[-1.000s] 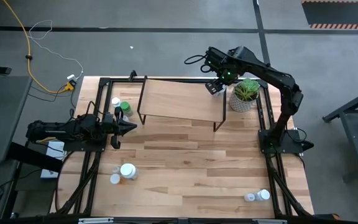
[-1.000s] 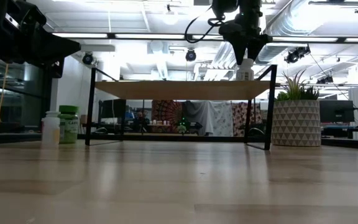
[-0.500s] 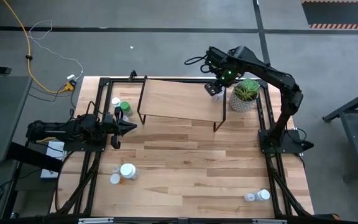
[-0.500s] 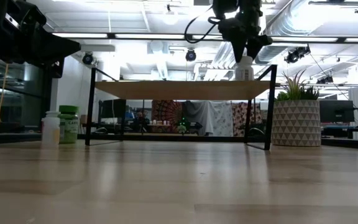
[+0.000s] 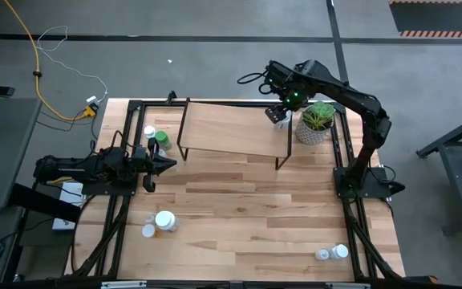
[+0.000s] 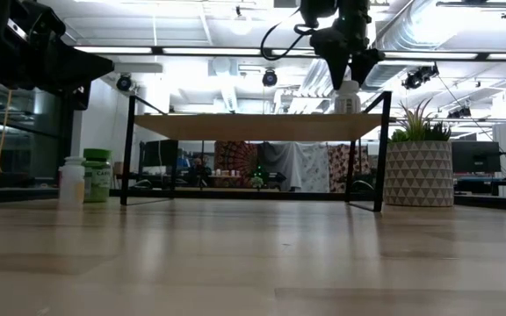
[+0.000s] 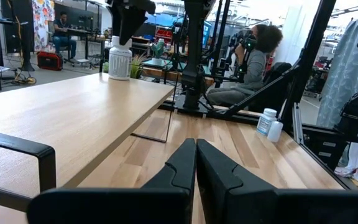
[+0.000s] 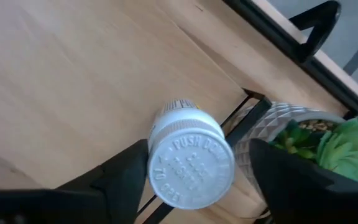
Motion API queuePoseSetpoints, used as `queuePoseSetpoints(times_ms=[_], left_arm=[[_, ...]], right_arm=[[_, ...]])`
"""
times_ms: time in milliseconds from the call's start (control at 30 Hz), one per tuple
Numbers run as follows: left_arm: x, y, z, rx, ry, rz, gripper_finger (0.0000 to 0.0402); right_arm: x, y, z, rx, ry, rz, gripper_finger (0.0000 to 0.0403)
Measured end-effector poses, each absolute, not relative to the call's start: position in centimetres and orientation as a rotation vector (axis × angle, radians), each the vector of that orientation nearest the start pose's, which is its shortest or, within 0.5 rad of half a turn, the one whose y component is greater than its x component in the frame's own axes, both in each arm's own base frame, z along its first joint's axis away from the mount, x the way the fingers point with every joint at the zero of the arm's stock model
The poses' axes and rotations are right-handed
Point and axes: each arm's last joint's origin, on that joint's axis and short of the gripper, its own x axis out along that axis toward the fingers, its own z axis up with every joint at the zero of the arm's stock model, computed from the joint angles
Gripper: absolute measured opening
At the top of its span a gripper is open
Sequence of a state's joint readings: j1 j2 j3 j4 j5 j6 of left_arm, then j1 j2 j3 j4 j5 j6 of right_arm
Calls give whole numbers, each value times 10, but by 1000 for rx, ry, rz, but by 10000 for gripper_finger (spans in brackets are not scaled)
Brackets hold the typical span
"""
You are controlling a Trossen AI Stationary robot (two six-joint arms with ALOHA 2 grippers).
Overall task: Pick and place medicine bottles onto shelf by color
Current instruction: Put the white medicine bottle on the shelf
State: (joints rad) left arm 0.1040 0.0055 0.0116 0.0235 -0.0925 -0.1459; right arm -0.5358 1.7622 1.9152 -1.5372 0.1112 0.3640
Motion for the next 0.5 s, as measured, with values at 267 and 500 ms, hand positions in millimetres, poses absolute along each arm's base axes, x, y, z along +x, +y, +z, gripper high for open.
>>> queuePoseSetpoints(times_ms=[267, 500], left_arm=[[96, 13, 169, -145, -44, 194, 3], [96, 13, 169, -145, -44, 194, 3]], right_arm=[[270, -166, 371, 563, 1252, -810, 354], [241, -133, 418, 387, 1090, -777, 358]])
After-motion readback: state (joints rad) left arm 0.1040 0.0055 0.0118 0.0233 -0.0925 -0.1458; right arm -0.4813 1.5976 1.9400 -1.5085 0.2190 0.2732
